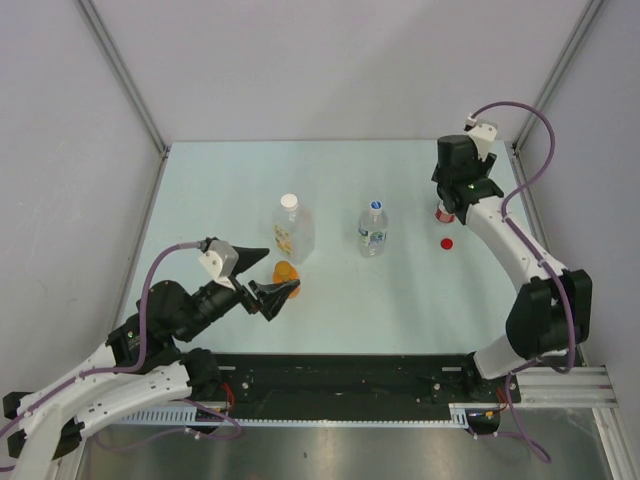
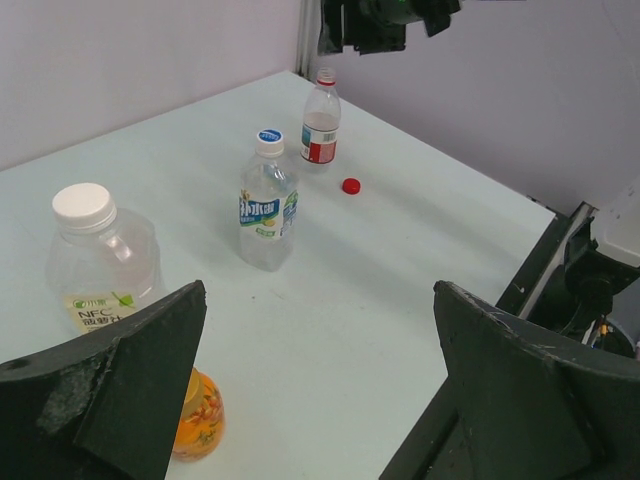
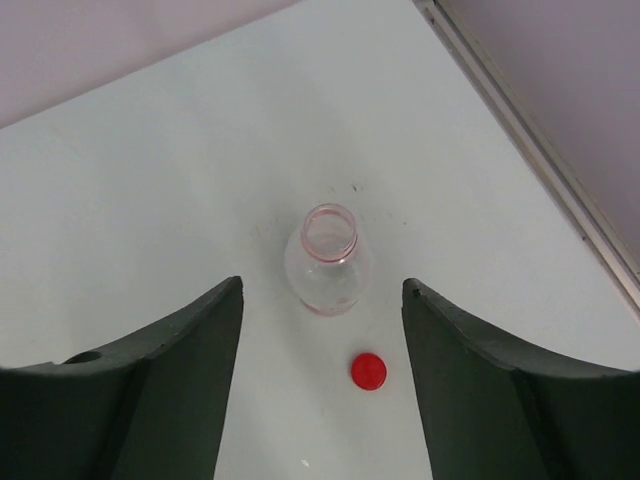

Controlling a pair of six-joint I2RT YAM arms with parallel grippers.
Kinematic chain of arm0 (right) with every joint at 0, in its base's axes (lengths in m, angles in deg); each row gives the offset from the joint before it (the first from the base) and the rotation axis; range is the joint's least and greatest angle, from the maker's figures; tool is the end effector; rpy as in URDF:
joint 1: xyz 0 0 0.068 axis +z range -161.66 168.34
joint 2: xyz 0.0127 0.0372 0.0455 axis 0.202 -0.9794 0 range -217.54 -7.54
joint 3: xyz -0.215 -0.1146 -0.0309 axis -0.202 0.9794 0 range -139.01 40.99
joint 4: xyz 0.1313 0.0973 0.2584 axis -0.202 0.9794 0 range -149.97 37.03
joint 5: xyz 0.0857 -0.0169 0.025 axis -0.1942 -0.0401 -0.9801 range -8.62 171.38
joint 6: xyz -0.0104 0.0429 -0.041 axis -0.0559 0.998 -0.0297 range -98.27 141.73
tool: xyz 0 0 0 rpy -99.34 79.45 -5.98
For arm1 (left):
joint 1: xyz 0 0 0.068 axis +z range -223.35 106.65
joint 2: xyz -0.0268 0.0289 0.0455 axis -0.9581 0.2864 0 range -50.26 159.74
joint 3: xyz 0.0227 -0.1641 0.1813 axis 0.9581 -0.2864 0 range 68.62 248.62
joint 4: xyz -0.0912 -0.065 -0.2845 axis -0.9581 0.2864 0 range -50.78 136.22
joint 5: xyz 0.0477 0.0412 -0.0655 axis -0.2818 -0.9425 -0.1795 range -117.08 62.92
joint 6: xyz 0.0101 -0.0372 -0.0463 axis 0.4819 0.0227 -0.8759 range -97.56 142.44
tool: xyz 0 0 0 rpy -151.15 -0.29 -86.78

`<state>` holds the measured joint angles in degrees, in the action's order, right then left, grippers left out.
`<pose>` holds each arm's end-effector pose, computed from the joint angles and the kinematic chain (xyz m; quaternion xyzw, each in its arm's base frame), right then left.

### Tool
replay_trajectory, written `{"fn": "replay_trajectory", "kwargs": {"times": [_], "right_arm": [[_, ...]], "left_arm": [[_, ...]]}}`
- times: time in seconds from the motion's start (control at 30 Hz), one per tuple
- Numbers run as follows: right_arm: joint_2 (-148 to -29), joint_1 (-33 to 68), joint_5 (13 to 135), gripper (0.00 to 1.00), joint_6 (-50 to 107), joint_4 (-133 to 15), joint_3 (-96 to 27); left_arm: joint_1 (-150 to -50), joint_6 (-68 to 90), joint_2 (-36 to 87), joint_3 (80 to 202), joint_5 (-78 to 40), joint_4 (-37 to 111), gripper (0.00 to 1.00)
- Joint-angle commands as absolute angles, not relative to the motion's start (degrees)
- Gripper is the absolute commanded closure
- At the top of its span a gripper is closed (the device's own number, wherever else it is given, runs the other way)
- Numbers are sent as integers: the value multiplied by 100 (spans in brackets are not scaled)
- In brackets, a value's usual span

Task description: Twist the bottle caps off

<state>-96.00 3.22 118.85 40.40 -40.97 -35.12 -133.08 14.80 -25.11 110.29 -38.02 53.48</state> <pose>0.3984 0.0777 0.2885 0.1846 0.8200 -0.1342 0.5249 0.1016 -0.1572 0.3588 0.2412 0.6500 -0.3430 0.6338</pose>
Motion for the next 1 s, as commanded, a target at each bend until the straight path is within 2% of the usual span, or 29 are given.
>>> {"fn": "replay_trajectory", "kwargs": {"times": [0.0, 0.03, 0.07, 0.17, 0.43, 0.6, 0.97], "right_arm": [[-8491, 898, 12243, 25, 3747, -3756, -3556], [-8349, 1204, 12182, 4, 3711, -3634, -3556], [-8208, 1399, 12146, 0, 3685, -3546, -3556], [-7891, 2067, 12164, 0, 3693, -3317, -3521], [-7170, 2438, 9985, 1, 4185, -4193, -2660], [-7617, 2569, 10273, 4, 4036, -4292, -2457], [-8469, 2860, 10800, 10, 3896, -5285, -2273]], "left_arm": [[-13295, 1260, -2503, 11045, -4262, 5170, 0], [-13303, 1147, -2512, 11028, -4429, 5170, 0], [-13303, 1058, -2547, 11002, -4840, 5161, 0], [-13286, 847, -2591, 10879, -5238, 4978, 0], [-13286, 531, -1801, 11071, -5099, 5090, 0], [-13294, 363, -1493, 11090, -4827, 5240, 0], [-13286, 451, -1624, 10984, -4483, 5143, 0]]}}
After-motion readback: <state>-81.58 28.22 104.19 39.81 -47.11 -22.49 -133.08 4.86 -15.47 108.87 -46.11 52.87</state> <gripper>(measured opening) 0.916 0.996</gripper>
